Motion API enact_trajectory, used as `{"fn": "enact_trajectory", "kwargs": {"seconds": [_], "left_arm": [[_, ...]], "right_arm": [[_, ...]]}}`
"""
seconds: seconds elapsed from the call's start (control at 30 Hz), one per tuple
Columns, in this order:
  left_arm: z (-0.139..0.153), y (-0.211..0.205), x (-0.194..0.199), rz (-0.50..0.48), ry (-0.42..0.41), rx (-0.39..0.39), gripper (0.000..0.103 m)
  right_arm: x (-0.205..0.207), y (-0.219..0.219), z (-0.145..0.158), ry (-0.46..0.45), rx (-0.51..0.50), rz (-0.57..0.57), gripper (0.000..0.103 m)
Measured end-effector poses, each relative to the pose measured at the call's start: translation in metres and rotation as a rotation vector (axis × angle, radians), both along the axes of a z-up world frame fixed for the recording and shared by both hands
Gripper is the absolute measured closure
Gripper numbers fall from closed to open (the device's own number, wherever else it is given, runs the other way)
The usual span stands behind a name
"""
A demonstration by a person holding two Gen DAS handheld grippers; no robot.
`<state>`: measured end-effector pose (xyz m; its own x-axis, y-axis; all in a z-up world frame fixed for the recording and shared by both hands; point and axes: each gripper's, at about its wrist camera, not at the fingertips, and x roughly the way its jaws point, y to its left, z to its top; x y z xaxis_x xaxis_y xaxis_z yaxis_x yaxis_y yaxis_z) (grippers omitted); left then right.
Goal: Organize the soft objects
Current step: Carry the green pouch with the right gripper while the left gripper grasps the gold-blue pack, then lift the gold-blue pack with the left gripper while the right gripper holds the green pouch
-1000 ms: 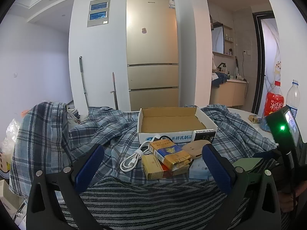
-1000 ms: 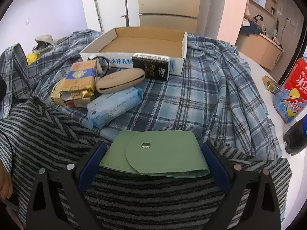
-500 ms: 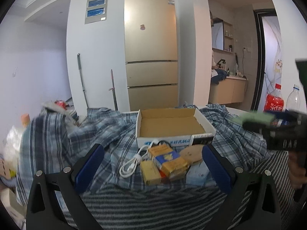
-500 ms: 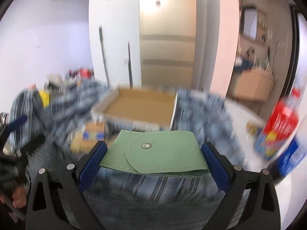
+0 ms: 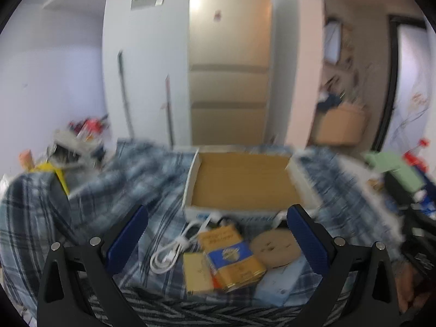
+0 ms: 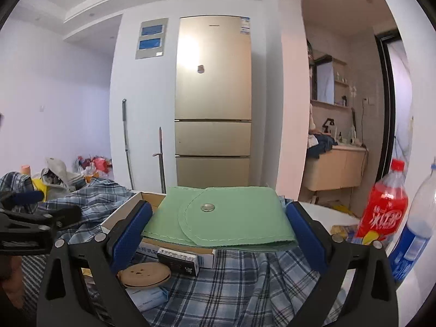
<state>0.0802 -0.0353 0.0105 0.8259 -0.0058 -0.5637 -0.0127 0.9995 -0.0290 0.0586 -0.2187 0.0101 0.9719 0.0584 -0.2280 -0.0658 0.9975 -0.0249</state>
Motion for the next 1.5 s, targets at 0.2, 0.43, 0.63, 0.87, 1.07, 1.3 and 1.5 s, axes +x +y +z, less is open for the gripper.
{"fn": "enact_trajectory", "kwargs": {"seconds": [0.2,0.43,0.63,0.87,1.07,1.3,1.5], "left_arm": [[-0.044,-0.002,0.038,-0.004,0.201,-0.067,0.005],[-0.073,-0.009,0.050,-0.070,0.253,-0.035,0.012],[-0.080,-0.011,0.052,-0.072,0.276,-0.015,0.012],[-0.083,-0.004,0.048,-0.042,0.312,-0.012,0.032],[-0.076,0.001,0.032,-0.089,0.289,0.010,0.043],[-0.058,0.003,0.008,-0.158,0.124,-0.022,0.047],[-0.037,-0.003,-0.018,-0.208,-0.049,-0.026,0.047]], "right_arm": [[0.005,0.000,-0.010,0.015,-0.025,0.003,0.005],[0.003,-0.003,-0.015,0.034,-0.035,0.005,0.005],[0.003,0.001,-0.017,0.044,-0.065,0.010,0.005],[0.011,-0.001,-0.021,0.091,-0.053,0.022,0.005],[0.009,0.000,-0.021,0.079,-0.055,0.036,0.007],[0.017,-0.007,-0.020,0.130,-0.025,0.061,0.008],[0.025,-0.023,-0.006,0.240,0.037,0.088,0.008]]}}
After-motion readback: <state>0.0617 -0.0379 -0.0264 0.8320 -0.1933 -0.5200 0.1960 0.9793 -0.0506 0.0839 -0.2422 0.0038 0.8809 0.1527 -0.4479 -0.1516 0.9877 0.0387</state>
